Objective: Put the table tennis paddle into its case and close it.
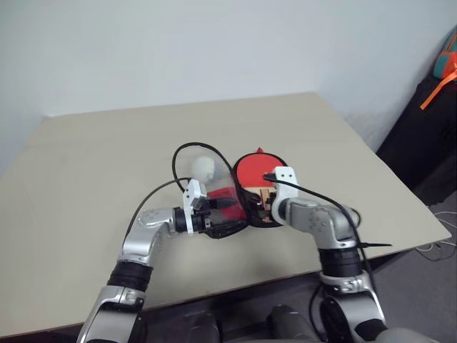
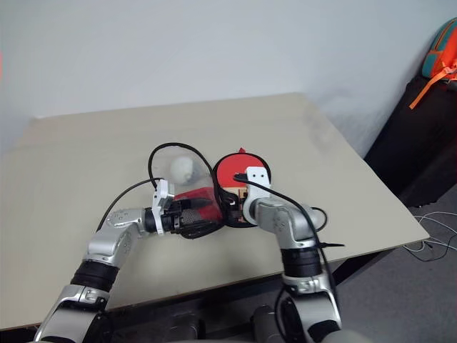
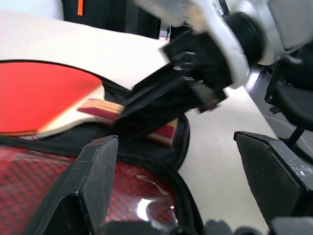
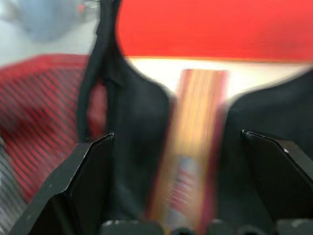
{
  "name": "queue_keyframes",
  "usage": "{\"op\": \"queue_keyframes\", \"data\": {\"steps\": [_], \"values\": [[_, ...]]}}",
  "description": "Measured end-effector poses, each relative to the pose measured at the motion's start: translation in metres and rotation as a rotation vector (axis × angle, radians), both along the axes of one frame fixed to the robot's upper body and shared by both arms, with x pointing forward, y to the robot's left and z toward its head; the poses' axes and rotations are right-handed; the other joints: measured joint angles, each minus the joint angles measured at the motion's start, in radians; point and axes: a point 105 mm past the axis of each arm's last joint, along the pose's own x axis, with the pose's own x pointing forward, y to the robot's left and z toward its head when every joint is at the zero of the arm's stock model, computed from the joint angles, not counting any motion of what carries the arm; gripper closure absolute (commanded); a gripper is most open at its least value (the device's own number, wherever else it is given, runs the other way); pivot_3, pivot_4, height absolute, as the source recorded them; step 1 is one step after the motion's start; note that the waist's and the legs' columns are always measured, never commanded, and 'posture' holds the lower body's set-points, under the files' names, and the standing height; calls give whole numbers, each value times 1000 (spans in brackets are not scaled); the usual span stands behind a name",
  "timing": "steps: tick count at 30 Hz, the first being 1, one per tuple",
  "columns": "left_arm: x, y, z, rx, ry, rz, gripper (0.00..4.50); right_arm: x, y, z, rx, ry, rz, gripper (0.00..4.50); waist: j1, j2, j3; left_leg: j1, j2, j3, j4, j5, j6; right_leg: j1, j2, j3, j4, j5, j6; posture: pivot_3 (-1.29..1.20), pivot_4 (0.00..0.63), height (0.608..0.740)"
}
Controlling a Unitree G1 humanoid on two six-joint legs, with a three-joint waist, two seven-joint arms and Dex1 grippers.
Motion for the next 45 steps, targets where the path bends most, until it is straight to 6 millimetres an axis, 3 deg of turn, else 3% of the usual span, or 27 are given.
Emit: {"op": "queue_keyframes", "data": {"steps": [4,8,11,14,24,34,39,43,45], "values": [[11,19,17,4,-2,42,448,0,-29,38,18,-165,16,28,0,0,0,-6,0,-1,0,1,2,-8,1,0,2,0,0,0,0,740],[35,43,43,-9,-11,127,448,2,-40,55,68,-259,23,28,1,0,0,-7,0,-1,1,1,2,-8,1,-1,1,0,0,0,0,740],[51,67,51,59,-22,208,448,11,-55,48,90,-258,-38,28,0,-1,0,-7,0,0,1,1,2,-7,1,-1,1,0,0,0,0,740],[58,85,44,113,-6,263,448,18,-66,31,91,-210,-100,28,1,0,0,-8,0,-1,0,1,2,-8,1,-1,1,0,0,0,0,740],[64,131,32,352,-66,349,448,25,-79,13,103,-185,-192,28,1,-1,0,-8,0,-1,0,2,2,-9,1,-1,2,0,0,0,0,740],[57,138,13,523,-68,274,448,24,-82,4,92,-167,-221,28,4,-1,0,-9,0,-1,0,2,2,-9,1,-1,2,1,0,0,0,740],[38,112,-27,531,-6,117,448,24,-88,0,91,-150,-265,28,5,-1,0,-9,0,-1,0,2,2,-8,1,-1,3,1,0,0,0,740],[37,103,-27,531,-26,68,448,24,-98,-10,81,-110,-325,28,9,-2,-1,-8,-1,-1,1,3,3,-7,1,-1,4,1,0,0,0,740],[38,88,-28,484,-31,44,448,25,-97,-11,84,-107,-334,28,13,-2,-1,-8,-1,-1,2,3,3,-7,1,-1,4,1,0,0,0,740]]}}
